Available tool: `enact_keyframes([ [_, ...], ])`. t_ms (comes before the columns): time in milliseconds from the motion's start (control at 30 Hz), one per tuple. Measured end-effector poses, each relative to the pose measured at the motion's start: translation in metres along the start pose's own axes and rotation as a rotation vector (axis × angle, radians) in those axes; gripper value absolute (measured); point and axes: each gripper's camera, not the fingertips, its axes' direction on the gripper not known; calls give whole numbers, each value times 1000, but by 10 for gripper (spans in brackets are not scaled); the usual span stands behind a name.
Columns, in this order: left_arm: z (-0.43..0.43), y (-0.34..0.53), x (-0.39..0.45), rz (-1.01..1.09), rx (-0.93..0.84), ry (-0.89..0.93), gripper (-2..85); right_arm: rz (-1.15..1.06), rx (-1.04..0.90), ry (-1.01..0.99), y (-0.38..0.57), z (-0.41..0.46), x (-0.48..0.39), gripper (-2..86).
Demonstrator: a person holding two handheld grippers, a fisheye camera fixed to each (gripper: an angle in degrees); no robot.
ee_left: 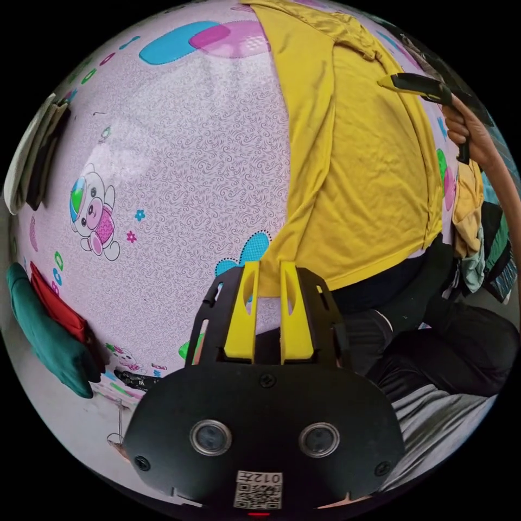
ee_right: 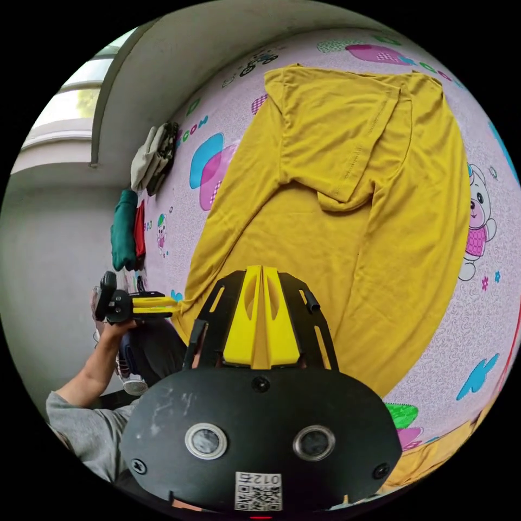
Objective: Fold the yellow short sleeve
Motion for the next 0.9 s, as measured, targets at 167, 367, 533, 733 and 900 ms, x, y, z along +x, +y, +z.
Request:
enact_keyframes([
  [167,-8,17,-5,48,34,37,5,184,50,-201,-25,5,47,13],
  [367,-17,50,-8,113,102,83,2,223,80,-300,-45,13,67,36],
  [533,-21,75,-16,139,166,156,4,224,91,-298,-56,14,73,35],
  [733,-30,99,-31,153,247,293,7,243,109,-296,-59,15,84,20],
  [900,-34,112,-36,174,279,300,8,230,125,-267,-59,4,86,20],
])
